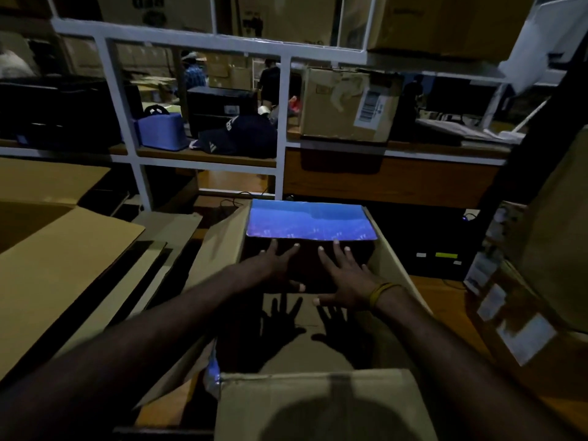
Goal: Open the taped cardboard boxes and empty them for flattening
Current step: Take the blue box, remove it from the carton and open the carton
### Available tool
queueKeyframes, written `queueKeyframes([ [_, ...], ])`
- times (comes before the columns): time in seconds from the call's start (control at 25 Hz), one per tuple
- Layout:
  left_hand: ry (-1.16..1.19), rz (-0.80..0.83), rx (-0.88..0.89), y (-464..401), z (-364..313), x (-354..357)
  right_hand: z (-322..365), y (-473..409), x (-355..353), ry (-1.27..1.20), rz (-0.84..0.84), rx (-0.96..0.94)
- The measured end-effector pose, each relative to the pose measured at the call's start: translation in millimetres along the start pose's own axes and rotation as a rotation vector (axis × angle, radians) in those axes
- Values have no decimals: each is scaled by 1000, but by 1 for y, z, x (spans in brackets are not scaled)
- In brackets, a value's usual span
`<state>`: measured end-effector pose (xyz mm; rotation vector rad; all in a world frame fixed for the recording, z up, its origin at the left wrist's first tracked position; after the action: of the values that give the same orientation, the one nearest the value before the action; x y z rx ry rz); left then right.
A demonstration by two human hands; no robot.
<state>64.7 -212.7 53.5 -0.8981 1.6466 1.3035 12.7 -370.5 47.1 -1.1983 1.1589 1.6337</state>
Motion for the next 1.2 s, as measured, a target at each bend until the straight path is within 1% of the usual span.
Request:
queueKeyframes([
  [0.08, 12, -70, -1, -5, -4, -5, 0, -3, -5, 49, -69, -8],
  [0.16, 26, -165, 13, -9, -7, -16, -5, -10, -20, 111, -173, 2],
  [0.28, 39, -366, 49, -26, -6, -47, -17, -30, -47, 167, -326, 39],
  [0.36, 24, -470, 46, -44, -5, -67, -26, -47, -61, 187, -377, 52],
  [0.4, 13, -492, 37, -55, -4, -75, -32, -58, -67, 205, -386, 58],
  [0.48, -4, -505, 35, -74, -3, -88, -45, -81, -75, 249, -375, 72],
  [0.6, -12, -509, 30, -99, 2, -100, -64, -114, -79, 268, -312, 113],
  [0.76, -44, -464, -30, -129, 17, -93, -82, -142, -72, 253, -214, 158],
  [0.84, -51, -465, -30, -136, 23, -87, -85, -146, -71, 237, -254, 160],
  [0.96, -69, -560, -24, -136, 25, -85, -85, -139, -74, 226, -399, 134],
  [1.0, -67, -587, -22, -134, 25, -84, -84, -137, -74, 225, -421, 131],
  [1.12, -107, -633, -15, -126, 28, -80, -86, -135, -70, 240, -393, 168],
  [1.2, -113, -617, -25, -120, 31, -77, -91, -128, -64, 232, -363, 216],
])
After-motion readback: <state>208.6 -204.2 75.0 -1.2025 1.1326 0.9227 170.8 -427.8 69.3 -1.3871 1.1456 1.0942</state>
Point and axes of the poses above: each hand's wrist, its own y-axis away from the middle knuckle, its own x-axis out of the palm, z = x × y, the point moved 5 cm from there along -y, towards the middle knuckle, and after that the axes turned 12 degrees about -x, right-handed, at the moved point
